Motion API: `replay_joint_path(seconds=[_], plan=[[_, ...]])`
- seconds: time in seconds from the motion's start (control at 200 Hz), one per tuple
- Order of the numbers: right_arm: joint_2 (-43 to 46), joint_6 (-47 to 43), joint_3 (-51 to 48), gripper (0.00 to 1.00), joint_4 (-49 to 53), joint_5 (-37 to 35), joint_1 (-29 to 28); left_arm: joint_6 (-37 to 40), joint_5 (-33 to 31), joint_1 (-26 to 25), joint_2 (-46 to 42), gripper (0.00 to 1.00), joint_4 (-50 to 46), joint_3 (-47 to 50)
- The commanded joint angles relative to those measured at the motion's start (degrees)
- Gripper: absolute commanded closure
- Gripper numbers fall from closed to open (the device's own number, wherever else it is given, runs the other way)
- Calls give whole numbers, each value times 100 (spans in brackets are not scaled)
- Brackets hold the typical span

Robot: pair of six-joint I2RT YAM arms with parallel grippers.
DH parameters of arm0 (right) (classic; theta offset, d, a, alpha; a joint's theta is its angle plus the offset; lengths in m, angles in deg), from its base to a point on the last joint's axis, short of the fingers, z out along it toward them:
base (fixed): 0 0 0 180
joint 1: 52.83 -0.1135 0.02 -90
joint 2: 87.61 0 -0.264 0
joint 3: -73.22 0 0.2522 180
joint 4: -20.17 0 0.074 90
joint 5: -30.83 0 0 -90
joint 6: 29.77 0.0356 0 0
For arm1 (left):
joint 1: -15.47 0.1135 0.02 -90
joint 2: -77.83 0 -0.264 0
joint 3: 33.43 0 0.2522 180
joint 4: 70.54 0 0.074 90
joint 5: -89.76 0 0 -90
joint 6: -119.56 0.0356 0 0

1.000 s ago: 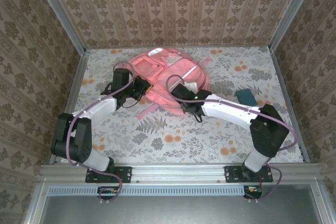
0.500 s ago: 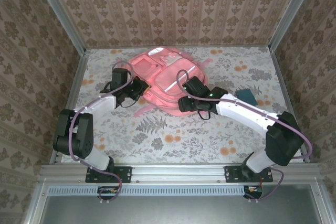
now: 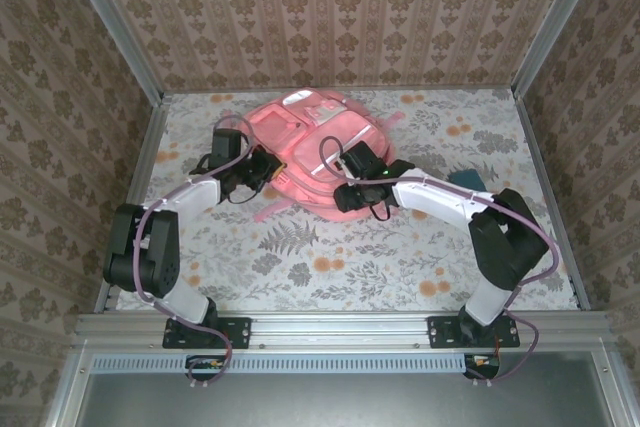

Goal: Pack the student bag

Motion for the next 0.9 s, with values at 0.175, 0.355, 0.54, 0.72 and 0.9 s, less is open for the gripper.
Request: replay_joint_path(seconds=[0.175,0.355,0.54,0.72,0.9], plan=[[-183,-391,158,61,-349,390,1,212,21,129,127,100,75,-217],[-81,-512,60,74,-147,-244,-8,338,37,233,127,100,-27,-269],[310,-531,-178,80,9,-1328,3,619,-34,424,139,100,-256,-346],[336,-322,-59,83,256,-1745,91,727,14,586,250,100,-274,-432],[390,-295,69,93,132,-819,-27,813,-87,634,200,100,-414,-491]])
